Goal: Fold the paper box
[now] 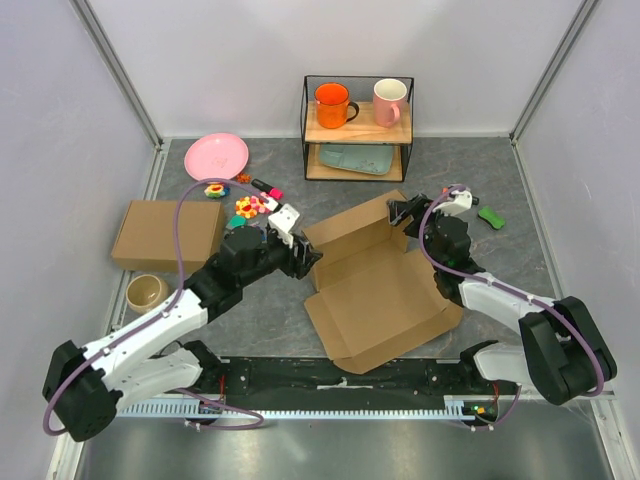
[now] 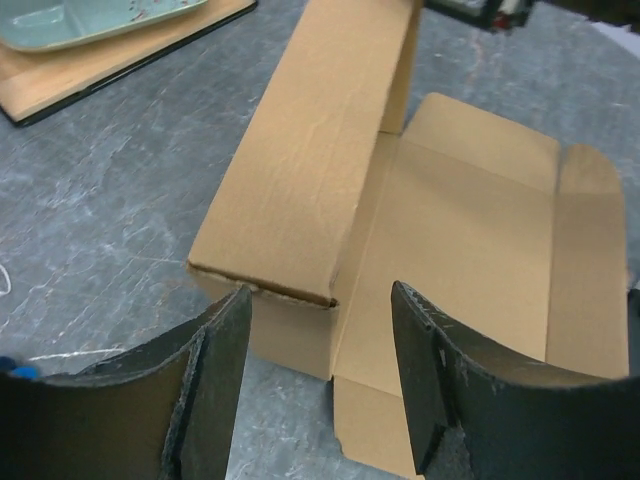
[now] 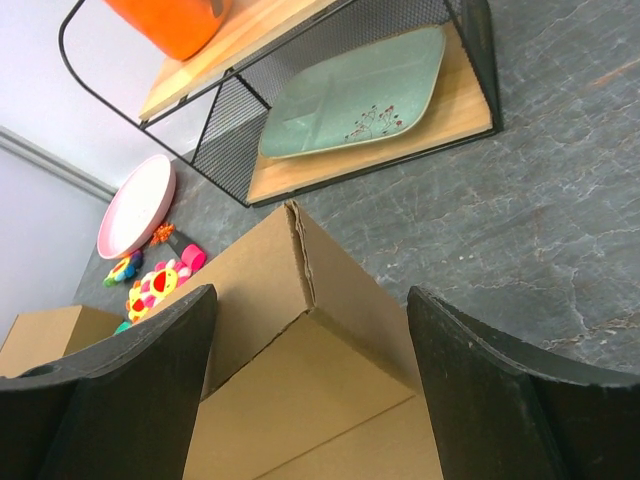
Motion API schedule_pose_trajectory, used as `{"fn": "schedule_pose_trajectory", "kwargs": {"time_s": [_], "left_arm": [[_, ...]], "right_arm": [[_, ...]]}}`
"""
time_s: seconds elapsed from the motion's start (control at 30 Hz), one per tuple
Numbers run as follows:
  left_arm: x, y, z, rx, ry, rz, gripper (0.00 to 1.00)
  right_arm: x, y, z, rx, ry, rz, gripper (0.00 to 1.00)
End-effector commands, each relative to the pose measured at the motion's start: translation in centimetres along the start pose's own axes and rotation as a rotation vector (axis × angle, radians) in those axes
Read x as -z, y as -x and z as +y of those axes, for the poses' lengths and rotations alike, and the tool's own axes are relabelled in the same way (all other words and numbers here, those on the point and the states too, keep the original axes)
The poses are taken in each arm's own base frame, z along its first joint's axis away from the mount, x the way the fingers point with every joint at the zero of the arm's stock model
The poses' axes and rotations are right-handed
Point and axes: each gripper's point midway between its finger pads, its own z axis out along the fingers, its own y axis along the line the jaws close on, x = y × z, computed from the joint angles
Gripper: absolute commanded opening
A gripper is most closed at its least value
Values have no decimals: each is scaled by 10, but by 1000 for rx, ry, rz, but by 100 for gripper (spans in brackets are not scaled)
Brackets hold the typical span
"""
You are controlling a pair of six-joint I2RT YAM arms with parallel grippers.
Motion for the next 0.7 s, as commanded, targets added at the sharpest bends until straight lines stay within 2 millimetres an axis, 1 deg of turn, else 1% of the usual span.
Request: {"fn": "schedule_pose_trajectory", "kwargs": {"time_s": [0.0, 0.07, 0.17, 0.2, 0.23, 0.3, 0.33, 0.37, 0.4, 0.43, 0.47, 0.5, 0.53, 0.57, 0.6, 0.63, 0.67], "left_arm": [[19, 32, -33, -28, -170, -74, 65], [20, 27, -33, -34, -174, -73, 65], [16, 22, -24, -1, -128, -59, 64], [17, 25, -21, 41, -103, -70, 64], [17, 28, -13, 70, -58, -85, 64], [19, 31, -10, 163, -31, -108, 64], [22, 39, -5, 200, 5, -150, 64], [22, 38, -3, 301, 26, -157, 64], [22, 38, -1, 357, 45, -168, 64], [23, 40, 8, 412, 100, -195, 64], [22, 34, 11, 540, 131, -194, 63], [22, 29, 15, 607, 161, -198, 63], [22, 25, 24, 665, 216, -212, 62], [22, 14, 26, 777, 240, -206, 61], [21, 12, 26, 815, 238, -217, 61], [20, 5, 26, 849, 243, -217, 61], [20, 9, 25, 915, 227, -242, 61]], "right_arm": [[18, -60, -46, 89, -131, 203, 83], [18, -61, -47, 89, -131, 206, 83], [20, -63, -48, 91, -130, 213, 83], [20, -63, -49, 95, -131, 215, 83], [21, -65, -50, 98, -132, 217, 83], [22, -65, -51, 101, -133, 217, 83], [22, -65, -51, 105, -134, 218, 83], [23, -65, -51, 106, -132, 219, 83], [23, -65, -51, 107, -134, 219, 83], [22, -65, -52, 108, -137, 218, 83], [22, -64, -52, 109, -137, 216, 83], [22, -64, -52, 111, -136, 217, 83], [23, -64, -52, 115, -138, 215, 83], [23, -64, -52, 118, -137, 217, 83], [23, -64, -52, 120, -138, 217, 83], [23, -62, -52, 122, -137, 214, 83], [24, -64, -52, 125, -138, 218, 83]]}}
